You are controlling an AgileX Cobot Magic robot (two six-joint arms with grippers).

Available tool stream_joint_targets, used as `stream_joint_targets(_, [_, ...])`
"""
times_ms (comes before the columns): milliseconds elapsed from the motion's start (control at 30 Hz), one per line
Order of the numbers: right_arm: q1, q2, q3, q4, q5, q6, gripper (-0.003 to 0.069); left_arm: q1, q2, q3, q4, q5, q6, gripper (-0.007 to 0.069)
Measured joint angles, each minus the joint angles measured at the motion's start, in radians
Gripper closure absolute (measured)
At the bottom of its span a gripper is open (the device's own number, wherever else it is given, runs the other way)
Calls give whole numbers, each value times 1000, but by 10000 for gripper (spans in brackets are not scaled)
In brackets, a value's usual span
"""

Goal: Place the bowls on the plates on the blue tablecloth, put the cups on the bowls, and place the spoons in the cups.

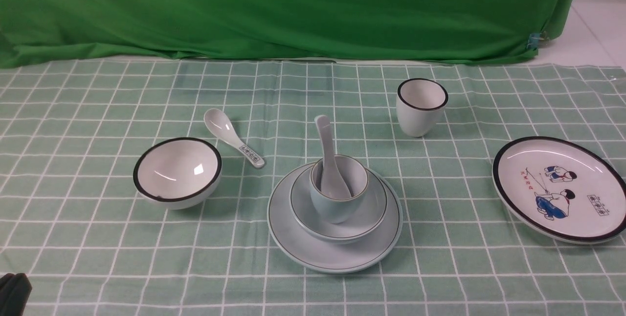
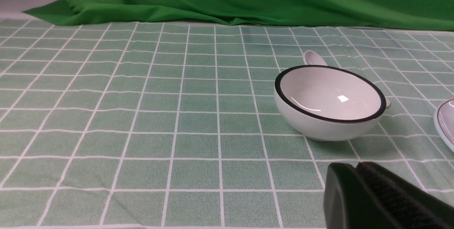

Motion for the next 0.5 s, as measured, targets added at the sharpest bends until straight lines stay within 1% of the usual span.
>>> stream_joint_targets(500, [0,0,0,0,0,0,417,0,0,0,7,0,0,612])
